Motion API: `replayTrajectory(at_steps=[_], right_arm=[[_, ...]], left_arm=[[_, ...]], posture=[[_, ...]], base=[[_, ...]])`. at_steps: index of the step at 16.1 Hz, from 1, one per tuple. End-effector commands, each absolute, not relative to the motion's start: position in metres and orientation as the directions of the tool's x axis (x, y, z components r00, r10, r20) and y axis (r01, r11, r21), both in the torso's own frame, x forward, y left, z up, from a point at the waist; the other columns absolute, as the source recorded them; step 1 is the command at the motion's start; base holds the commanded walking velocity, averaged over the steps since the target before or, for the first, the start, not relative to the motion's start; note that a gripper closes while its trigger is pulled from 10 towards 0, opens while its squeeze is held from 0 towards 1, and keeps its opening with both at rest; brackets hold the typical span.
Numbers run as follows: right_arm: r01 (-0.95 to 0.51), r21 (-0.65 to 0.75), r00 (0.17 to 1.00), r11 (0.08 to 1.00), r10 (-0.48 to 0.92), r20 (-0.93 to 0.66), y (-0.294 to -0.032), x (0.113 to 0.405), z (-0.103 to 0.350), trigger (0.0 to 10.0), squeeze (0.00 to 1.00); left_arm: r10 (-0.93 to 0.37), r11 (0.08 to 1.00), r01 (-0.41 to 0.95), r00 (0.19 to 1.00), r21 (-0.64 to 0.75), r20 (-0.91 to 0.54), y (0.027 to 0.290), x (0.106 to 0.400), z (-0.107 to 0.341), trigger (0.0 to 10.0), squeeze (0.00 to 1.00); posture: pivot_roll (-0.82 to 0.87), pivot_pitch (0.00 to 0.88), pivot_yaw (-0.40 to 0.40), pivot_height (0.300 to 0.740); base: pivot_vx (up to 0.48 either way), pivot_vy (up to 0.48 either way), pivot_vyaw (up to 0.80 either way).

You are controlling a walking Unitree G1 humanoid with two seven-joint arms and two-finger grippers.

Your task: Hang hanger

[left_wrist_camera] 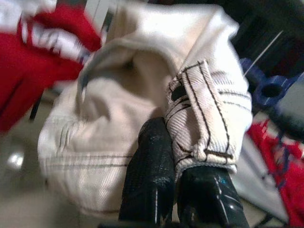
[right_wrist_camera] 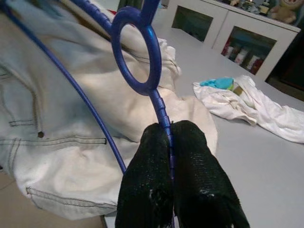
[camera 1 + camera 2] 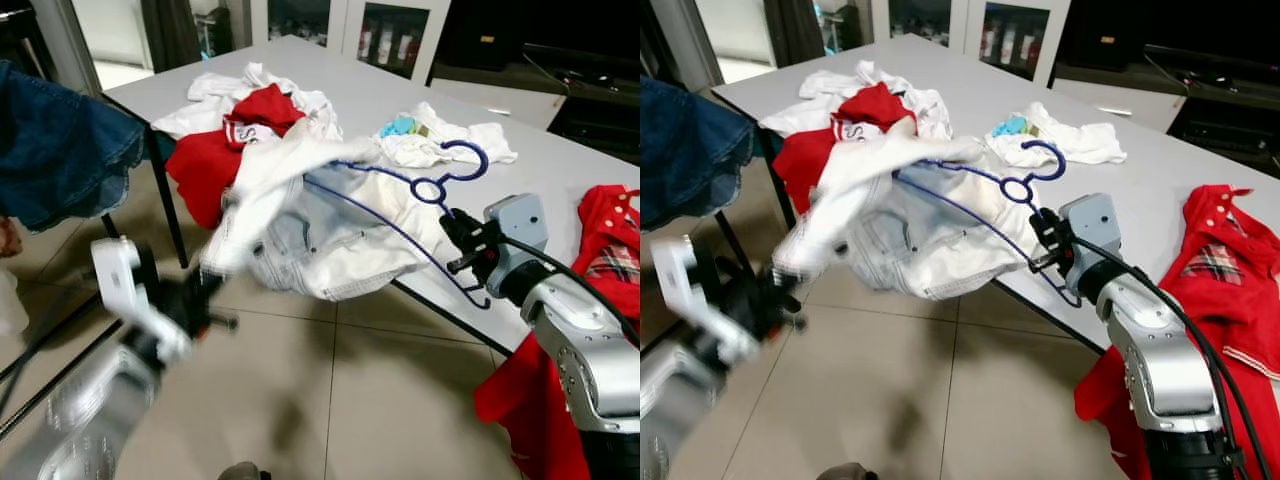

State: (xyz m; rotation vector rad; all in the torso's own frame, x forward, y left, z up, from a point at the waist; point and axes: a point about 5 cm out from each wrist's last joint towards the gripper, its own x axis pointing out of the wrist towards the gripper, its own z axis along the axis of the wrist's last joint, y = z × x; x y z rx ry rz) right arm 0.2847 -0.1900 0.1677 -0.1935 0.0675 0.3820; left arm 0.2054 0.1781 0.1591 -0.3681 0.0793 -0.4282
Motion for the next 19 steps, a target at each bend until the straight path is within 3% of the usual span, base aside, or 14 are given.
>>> replayTrajectory(at_steps=[1, 2, 4, 5, 7, 11, 15, 16, 19], right_arm=[[-0.279, -0.196, 0.960, 0.940, 0.279, -0.029, -0.207, 0.289, 0.184, 10.0, 0.00], [-0.295, -0.183, 0.955, 0.938, 0.295, -0.030, -0.209, 0.287, 0.185, 10.0, 0.00], [-0.527, -0.129, 0.850, 0.840, 0.519, -0.092, -0.201, 0.268, 0.184, 10.0, 0.00], [-0.683, -0.151, 0.730, 0.715, 0.663, -0.165, -0.195, 0.248, 0.181, 10.0, 0.00], [-0.765, -0.144, 0.642, 0.627, 0.729, -0.237, -0.205, 0.232, 0.178, 10.0, 0.00], [-0.736, -0.156, 0.676, 0.658, 0.705, -0.213, -0.220, 0.236, 0.187, 10.0, 0.00], [-0.654, -0.171, 0.757, 0.737, 0.635, -0.157, -0.232, 0.249, 0.192, 10.0, 0.00], [-0.572, -0.192, 0.820, 0.797, 0.560, -0.120, -0.238, 0.262, 0.195, 10.0, 0.00], [-0.464, -0.193, 0.884, 0.865, 0.466, -0.037, -0.239, 0.279, 0.206, 10.0, 0.00]], left_arm=[[-0.419, 0.854, 0.385, 0.908, -0.350, -0.023, 0.181, 0.203, 0.154, 10.0, 0.00], [-0.407, 0.863, 0.365, 0.912, -0.349, -0.051, 0.184, 0.201, 0.146, 10.0, 0.00], [-0.391, 0.873, 0.350, 0.919, -0.341, -0.057, 0.187, 0.202, 0.144, 10.0, 0.00], [-0.386, 0.873, 0.352, 0.922, -0.337, -0.038, 0.188, 0.206, 0.149, 10.0, 0.00], [-0.403, 0.864, 0.379, 0.915, -0.332, -0.005, 0.184, 0.211, 0.154, 10.0, 0.00], [-0.468, 0.825, 0.441, 0.884, -0.354, 0.012, 0.175, 0.209, 0.156, 10.0, 0.00], [-0.605, 0.745, 0.499, 0.785, -0.442, -0.134, 0.170, 0.186, 0.129, 10.0, 0.00], [-0.561, 0.786, 0.455, 0.810, -0.419, -0.172, 0.179, 0.185, 0.119, 10.0, 0.00], [-0.526, 0.794, 0.439, 0.843, -0.420, -0.114, 0.183, 0.198, 0.132, 10.0, 0.00]], posture=[[0.10, 0.000, -0.059, 0.740], [0.09, 0.000, -0.054, 0.740], [0.09, 0.000, -0.052, 0.740], [0.08, 0.000, -0.053, 0.740], [0.08, 0.000, -0.052, 0.740], [0.07, 0.000, -0.047, 0.740], [0.08, 0.000, -0.042, 0.740], [0.08, 0.000, -0.044, 0.740], [0.09, 0.000, -0.046, 0.740]], base=[[0.000, 0.000, 0.00], [0.000, 0.000, 0.00], [0.000, 0.000, 0.00], [0.000, 0.000, 0.00], [0.000, 0.000, 0.00], [0.000, 0.000, 0.00], [0.000, 0.000, 0.00], [0.000, 0.000, 0.00], [0.000, 0.000, 0.00]])
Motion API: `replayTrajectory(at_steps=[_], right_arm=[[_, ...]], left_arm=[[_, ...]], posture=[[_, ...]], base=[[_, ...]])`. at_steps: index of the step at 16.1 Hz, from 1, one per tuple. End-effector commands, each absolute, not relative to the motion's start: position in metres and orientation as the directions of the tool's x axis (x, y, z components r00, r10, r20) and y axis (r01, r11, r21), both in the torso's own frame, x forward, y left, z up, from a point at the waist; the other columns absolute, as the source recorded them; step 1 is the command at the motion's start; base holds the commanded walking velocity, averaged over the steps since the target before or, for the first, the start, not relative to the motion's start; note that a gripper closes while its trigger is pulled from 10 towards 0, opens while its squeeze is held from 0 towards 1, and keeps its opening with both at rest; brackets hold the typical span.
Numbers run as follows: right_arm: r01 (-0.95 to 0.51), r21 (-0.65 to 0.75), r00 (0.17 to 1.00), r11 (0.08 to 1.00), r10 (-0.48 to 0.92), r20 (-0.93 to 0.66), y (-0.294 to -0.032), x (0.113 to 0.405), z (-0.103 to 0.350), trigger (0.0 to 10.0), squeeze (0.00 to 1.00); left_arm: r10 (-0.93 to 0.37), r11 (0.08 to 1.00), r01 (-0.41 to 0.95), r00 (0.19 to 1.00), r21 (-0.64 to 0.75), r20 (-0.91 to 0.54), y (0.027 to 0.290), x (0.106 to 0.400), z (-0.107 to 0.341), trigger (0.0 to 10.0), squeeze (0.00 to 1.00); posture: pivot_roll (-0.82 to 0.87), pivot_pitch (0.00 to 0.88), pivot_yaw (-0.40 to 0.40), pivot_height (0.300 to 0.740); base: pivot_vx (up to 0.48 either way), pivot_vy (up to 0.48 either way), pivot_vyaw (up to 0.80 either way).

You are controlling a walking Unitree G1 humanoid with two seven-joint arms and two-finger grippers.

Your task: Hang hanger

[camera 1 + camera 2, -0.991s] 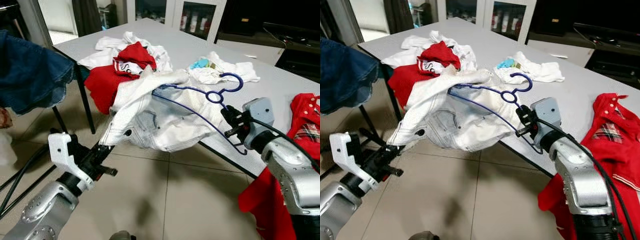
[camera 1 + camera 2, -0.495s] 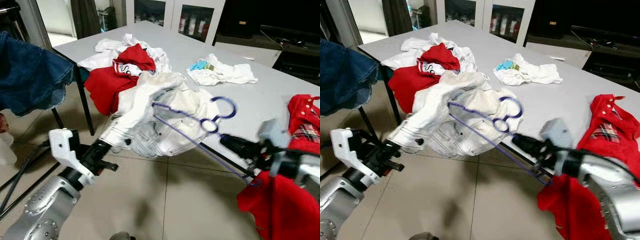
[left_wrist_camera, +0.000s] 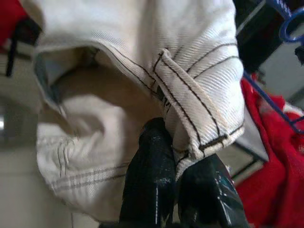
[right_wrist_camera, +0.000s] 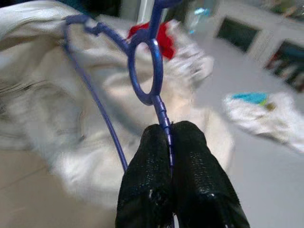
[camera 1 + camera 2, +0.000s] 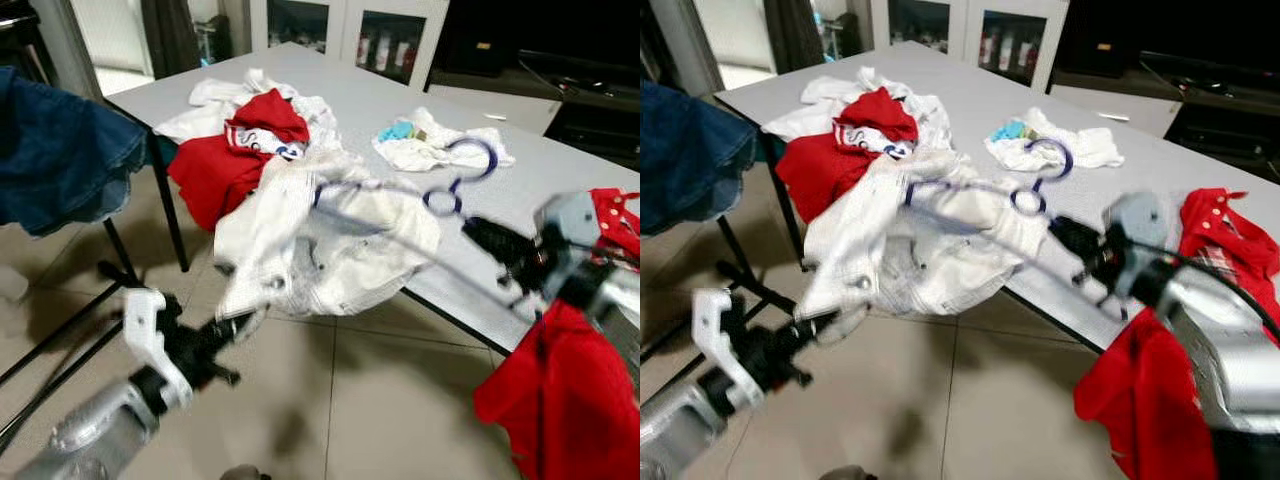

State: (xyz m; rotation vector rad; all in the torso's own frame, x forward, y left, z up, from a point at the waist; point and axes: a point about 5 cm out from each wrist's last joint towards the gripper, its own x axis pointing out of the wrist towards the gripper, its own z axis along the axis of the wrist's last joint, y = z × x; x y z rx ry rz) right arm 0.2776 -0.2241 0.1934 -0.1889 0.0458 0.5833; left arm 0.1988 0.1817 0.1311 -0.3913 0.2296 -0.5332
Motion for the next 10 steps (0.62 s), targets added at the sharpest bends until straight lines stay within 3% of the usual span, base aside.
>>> replayTrajectory(at_steps=[1, 4, 5, 10], right_arm=[[-0.415, -0.193, 0.906, 0.889, 0.422, -0.005, -0.240, 0.284, 0.210, 10.0, 0.00], [-0.348, -0.188, 0.933, 0.919, 0.358, 0.025, -0.245, 0.289, 0.213, 10.0, 0.00], [-0.343, -0.189, 0.935, 0.920, 0.354, 0.026, -0.243, 0.289, 0.212, 10.0, 0.00], [-0.281, -0.189, 0.953, 0.941, 0.297, 0.057, -0.246, 0.296, 0.218, 10.0, 0.00]], left_arm=[[-0.540, 0.774, 0.444, 0.835, -0.451, -0.106, 0.182, 0.196, 0.134, 10.0, 0.00], [-0.581, 0.747, 0.427, 0.792, -0.509, -0.187, 0.181, 0.178, 0.113, 10.0, 0.00], [-0.552, 0.781, 0.352, 0.775, -0.516, -0.307, 0.192, 0.163, 0.081, 10.0, 0.00], [-0.458, 0.834, 0.206, 0.775, -0.511, -0.435, 0.216, 0.144, 0.046, 10.0, 0.00]], posture=[[0.09, 0.000, -0.045, 0.740], [0.08, 0.000, -0.044, 0.740], [0.08, 0.000, -0.042, 0.740], [0.08, 0.000, -0.053, 0.740]], base=[[0.000, 0.000, 0.00], [0.000, 0.000, 0.00], [0.000, 0.000, 0.00], [0.000, 0.000, 0.00]])
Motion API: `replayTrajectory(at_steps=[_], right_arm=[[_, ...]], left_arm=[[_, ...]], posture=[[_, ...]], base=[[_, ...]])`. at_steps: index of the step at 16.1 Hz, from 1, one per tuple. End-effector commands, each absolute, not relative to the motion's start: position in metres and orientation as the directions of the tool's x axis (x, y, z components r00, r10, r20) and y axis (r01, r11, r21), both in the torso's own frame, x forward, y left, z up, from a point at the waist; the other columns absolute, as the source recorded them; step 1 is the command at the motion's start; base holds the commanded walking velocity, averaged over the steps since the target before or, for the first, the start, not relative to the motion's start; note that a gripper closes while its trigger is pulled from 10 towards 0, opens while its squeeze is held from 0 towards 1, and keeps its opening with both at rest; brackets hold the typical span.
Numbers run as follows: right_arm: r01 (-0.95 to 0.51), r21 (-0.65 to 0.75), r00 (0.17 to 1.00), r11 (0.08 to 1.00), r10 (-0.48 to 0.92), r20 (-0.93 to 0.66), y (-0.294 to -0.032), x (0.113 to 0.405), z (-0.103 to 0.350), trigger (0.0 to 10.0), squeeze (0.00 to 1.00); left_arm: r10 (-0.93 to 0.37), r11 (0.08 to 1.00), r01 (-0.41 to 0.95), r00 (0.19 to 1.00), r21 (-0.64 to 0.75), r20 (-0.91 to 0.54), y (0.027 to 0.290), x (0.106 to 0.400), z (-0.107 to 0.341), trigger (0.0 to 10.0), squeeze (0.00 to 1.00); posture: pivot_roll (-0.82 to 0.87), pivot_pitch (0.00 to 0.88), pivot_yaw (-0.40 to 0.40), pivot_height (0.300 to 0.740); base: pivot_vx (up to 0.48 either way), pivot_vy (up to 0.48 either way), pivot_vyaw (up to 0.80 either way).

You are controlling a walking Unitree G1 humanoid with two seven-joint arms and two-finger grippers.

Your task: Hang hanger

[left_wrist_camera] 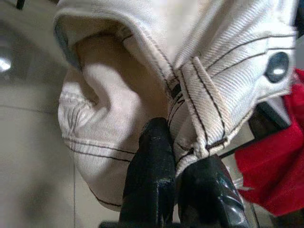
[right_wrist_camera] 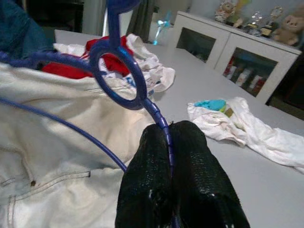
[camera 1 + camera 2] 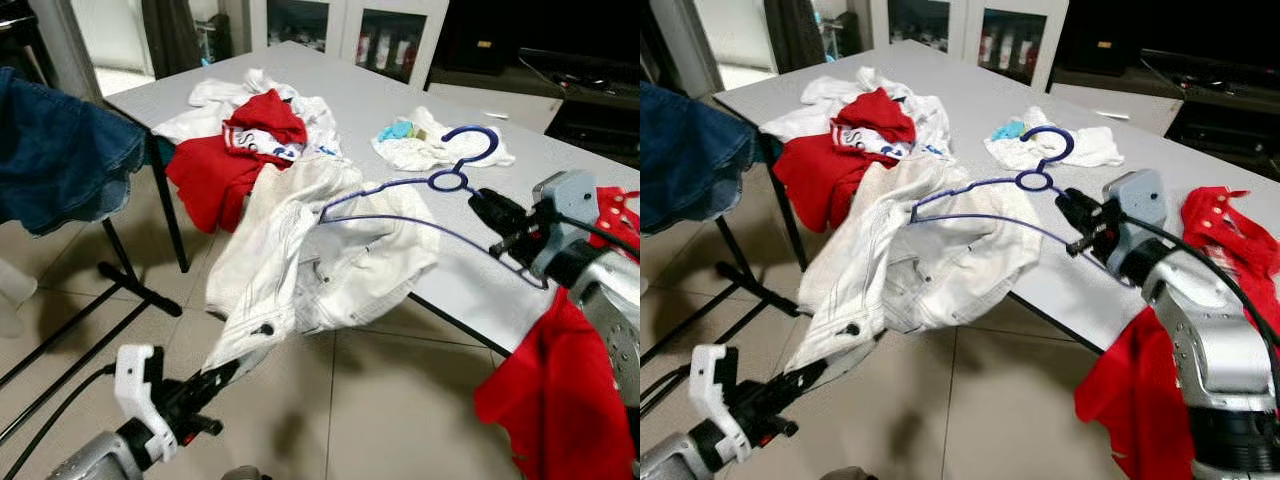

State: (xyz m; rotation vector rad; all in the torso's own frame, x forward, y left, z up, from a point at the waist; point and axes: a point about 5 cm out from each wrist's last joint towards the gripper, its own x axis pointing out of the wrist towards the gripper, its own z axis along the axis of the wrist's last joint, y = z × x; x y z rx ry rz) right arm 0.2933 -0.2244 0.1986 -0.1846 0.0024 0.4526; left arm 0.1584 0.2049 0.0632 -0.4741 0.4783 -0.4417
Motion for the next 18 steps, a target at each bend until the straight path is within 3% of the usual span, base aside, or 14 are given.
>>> replayTrajectory(at_steps=[1, 8, 11, 12, 14, 17, 18], right_arm=[[-0.275, -0.189, 0.955, 0.943, 0.291, 0.061, -0.246, 0.296, 0.219, 10.0, 0.00], [-0.229, -0.195, 0.965, 0.954, 0.249, 0.086, -0.249, 0.300, 0.227, 10.0, 0.00], [-0.290, -0.188, 0.951, 0.939, 0.304, 0.053, -0.243, 0.297, 0.221, 10.0, 0.00], [-0.398, -0.196, 0.916, 0.896, 0.401, -0.023, -0.235, 0.290, 0.211, 10.0, 0.00], [-0.661, -0.237, 0.750, 0.712, 0.632, -0.195, -0.220, 0.261, 0.190, 10.0, 0.00], [-0.817, -0.210, 0.576, 0.536, 0.753, -0.317, -0.226, 0.230, 0.185, 10.0, 0.00], [-0.824, -0.219, 0.567, 0.523, 0.754, -0.331, -0.229, 0.229, 0.186, 10.0, 0.00]], left_arm=[[-0.449, 0.840, 0.193, 0.773, -0.507, -0.448, 0.217, 0.142, 0.042, 10.0, 0.00], [-0.441, 0.845, 0.126, 0.714, -0.519, -0.544, 0.223, 0.113, 0.007, 10.0, 0.00], [-0.409, 0.871, 0.087, 0.674, -0.484, -0.615, 0.230, 0.094, -0.012, 10.0, 0.00], [-0.402, 0.873, 0.081, 0.680, -0.481, -0.613, 0.231, 0.093, -0.013, 10.0, 0.00], [-0.399, 0.874, 0.094, 0.698, -0.476, -0.594, 0.230, 0.099, -0.012, 10.0, 0.00], [-0.391, 0.879, 0.132, 0.750, -0.458, -0.534, 0.233, 0.120, -0.003, 10.0, 0.00], [-0.395, 0.878, 0.144, 0.755, -0.456, -0.523, 0.233, 0.123, -0.001, 10.0, 0.00]], posture=[[0.08, 0.000, -0.053, 0.740], [0.08, 0.000, -0.057, 0.740], [0.07, 0.000, -0.054, 0.740], [0.07, 0.000, -0.052, 0.740], [0.07, 0.000, -0.051, 0.740], [0.06, 0.000, -0.050, 0.740], [0.06, 0.000, -0.049, 0.740]], base=[[0.000, 0.000, 0.00], [0.000, 0.000, 0.00], [0.000, 0.000, 0.00], [0.000, 0.000, 0.00], [0.000, 0.000, 0.00], [0.000, 0.000, 0.00], [0.000, 0.000, 0.00]])
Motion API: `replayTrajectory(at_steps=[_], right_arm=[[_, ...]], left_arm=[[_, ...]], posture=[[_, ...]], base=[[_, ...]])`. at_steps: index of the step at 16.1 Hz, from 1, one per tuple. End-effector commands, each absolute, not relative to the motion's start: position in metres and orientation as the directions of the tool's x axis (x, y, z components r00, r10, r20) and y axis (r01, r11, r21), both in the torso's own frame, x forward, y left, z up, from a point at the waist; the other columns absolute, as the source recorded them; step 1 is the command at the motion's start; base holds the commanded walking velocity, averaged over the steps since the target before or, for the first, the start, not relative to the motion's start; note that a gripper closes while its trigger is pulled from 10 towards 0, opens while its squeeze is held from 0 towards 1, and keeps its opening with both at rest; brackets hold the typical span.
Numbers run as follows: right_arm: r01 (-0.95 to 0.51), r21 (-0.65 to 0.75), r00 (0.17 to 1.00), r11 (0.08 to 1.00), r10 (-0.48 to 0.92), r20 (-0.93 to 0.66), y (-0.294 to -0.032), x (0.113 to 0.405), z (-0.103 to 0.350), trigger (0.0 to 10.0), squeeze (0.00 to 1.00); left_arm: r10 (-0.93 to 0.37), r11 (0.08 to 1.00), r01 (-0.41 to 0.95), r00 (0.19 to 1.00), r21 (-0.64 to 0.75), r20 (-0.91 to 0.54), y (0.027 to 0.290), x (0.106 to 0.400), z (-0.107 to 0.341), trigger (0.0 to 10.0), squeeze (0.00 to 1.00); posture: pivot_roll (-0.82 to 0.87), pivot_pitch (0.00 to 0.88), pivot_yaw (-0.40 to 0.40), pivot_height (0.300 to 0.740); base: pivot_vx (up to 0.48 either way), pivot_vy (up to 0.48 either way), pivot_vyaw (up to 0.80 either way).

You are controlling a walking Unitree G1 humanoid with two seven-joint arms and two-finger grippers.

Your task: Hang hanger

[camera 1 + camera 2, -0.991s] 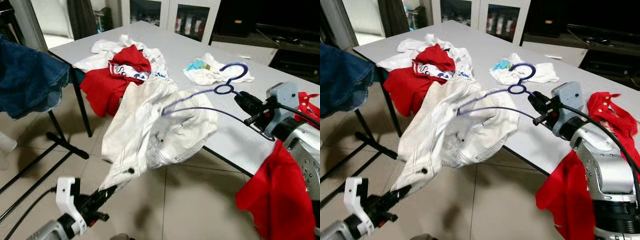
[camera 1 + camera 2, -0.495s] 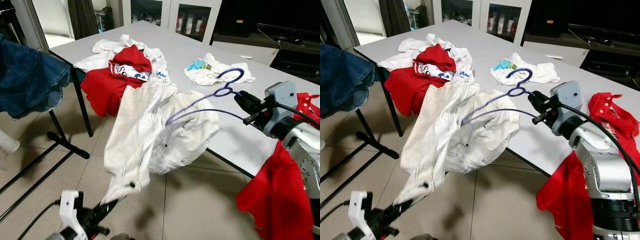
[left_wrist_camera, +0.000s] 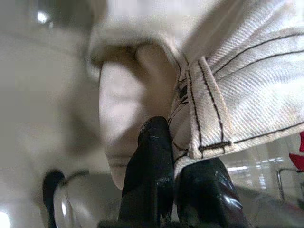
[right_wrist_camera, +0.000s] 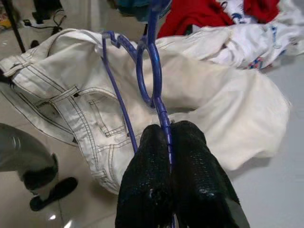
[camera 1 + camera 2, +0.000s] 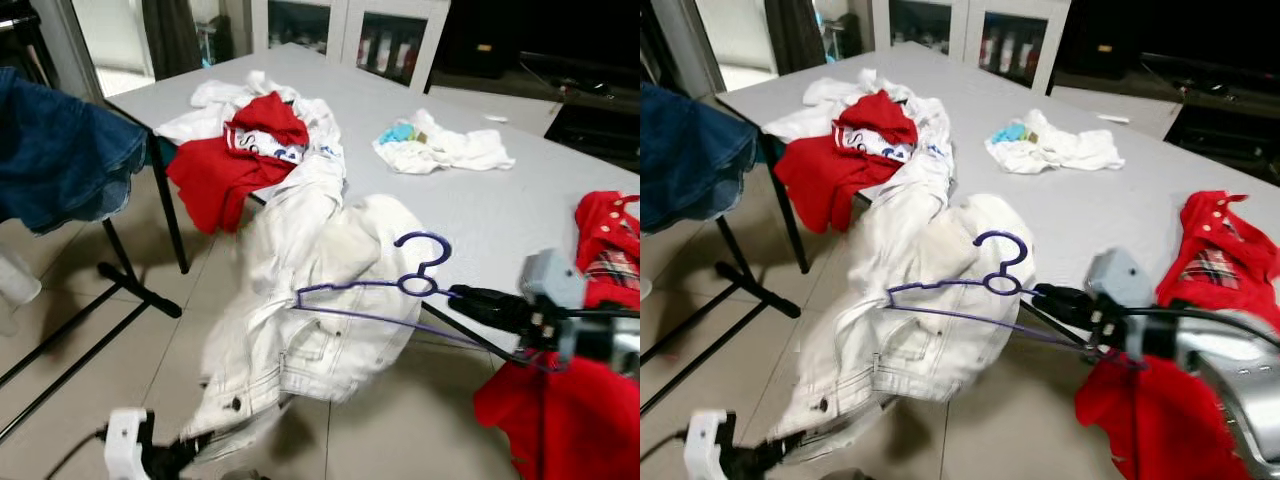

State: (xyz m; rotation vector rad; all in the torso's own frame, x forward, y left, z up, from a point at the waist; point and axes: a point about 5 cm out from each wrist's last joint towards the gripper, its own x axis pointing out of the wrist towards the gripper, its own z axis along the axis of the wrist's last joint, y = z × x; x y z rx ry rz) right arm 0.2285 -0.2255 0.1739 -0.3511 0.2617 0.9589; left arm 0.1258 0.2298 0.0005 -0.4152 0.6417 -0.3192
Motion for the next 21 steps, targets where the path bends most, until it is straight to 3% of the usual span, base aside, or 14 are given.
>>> replayTrajectory(at_steps=[1, 5, 7, 8, 10, 13, 16, 18, 21], right_arm=[[-0.817, -0.222, 0.576, 0.532, 0.748, -0.329, -0.231, 0.230, 0.188, 10.0, 0.00], [-0.813, -0.227, 0.582, 0.536, 0.739, -0.340, -0.238, 0.228, 0.186, 10.0, 0.00], [-0.831, -0.207, 0.556, 0.516, 0.757, -0.343, -0.242, 0.224, 0.188, 10.0, 0.00], [-0.843, -0.190, 0.537, 0.503, 0.773, -0.337, -0.244, 0.222, 0.190, 10.0, 0.00], [-0.854, -0.184, 0.520, 0.487, 0.785, -0.338, -0.244, 0.221, 0.191, 10.0, 0.00], [-0.792, -0.236, 0.610, 0.563, 0.746, -0.269, -0.249, 0.240, 0.200, 10.0, 0.00], [-0.619, -0.295, 0.780, 0.728, 0.614, -0.122, -0.256, 0.270, 0.217, 10.0, 0.00], [-0.534, -0.302, 0.838, 0.789, 0.543, -0.063, -0.259, 0.279, 0.221, 10.0, 0.00], [-0.505, -0.291, 0.855, 0.813, 0.517, -0.038, -0.254, 0.284, 0.220, 10.0, 0.00]], left_arm=[[-0.403, 0.874, 0.153, 0.759, -0.461, -0.512, 0.231, 0.127, 0.001, 10.0, 0.00], [-0.428, 0.861, 0.178, 0.760, -0.477, -0.489, 0.223, 0.131, 0.003, 10.0, 0.00], [-0.466, 0.847, 0.189, 0.714, -0.497, -0.522, 0.221, 0.118, -0.002, 10.0, 0.00], [-0.470, 0.854, 0.166, 0.654, -0.493, -0.593, 0.225, 0.100, -0.016, 10.0, 0.00], [-0.428, 0.882, 0.132, 0.626, -0.453, -0.651, 0.235, 0.088, -0.026, 10.0, 0.00], [-0.378, 0.899, 0.095, 0.662, -0.428, -0.647, 0.246, 0.091, -0.023, 10.0, 0.00], [-0.418, 0.880, 0.131, 0.670, -0.457, -0.613, 0.237, 0.095, -0.021, 10.0, 0.00], [-0.422, 0.879, 0.144, 0.676, -0.454, -0.604, 0.234, 0.097, -0.019, 10.0, 0.00], [-0.399, 0.887, 0.163, 0.742, -0.432, -0.539, 0.237, 0.126, -0.005, 10.0, 0.00]], posture=[[0.05, 0.000, -0.049, 0.740], [0.05, 0.000, -0.049, 0.740], [0.06, 0.000, -0.044, 0.740], [0.06, 0.000, -0.042, 0.740], [0.05, 0.000, -0.041, 0.740], [0.07, 0.000, -0.049, 0.740], [0.07, 0.000, -0.049, 0.740], [0.07, 0.000, -0.050, 0.740], [0.07, 0.000, -0.053, 0.740]], base=[[0.000, 0.000, 0.00], [0.000, 0.000, 0.00], [0.000, 0.000, 0.00], [0.000, 0.000, 0.00], [0.000, 0.000, 0.00], [0.000, 0.000, 0.00], [0.000, 0.000, 0.00], [0.000, 0.000, 0.00], [0.000, 0.000, 0.00]])
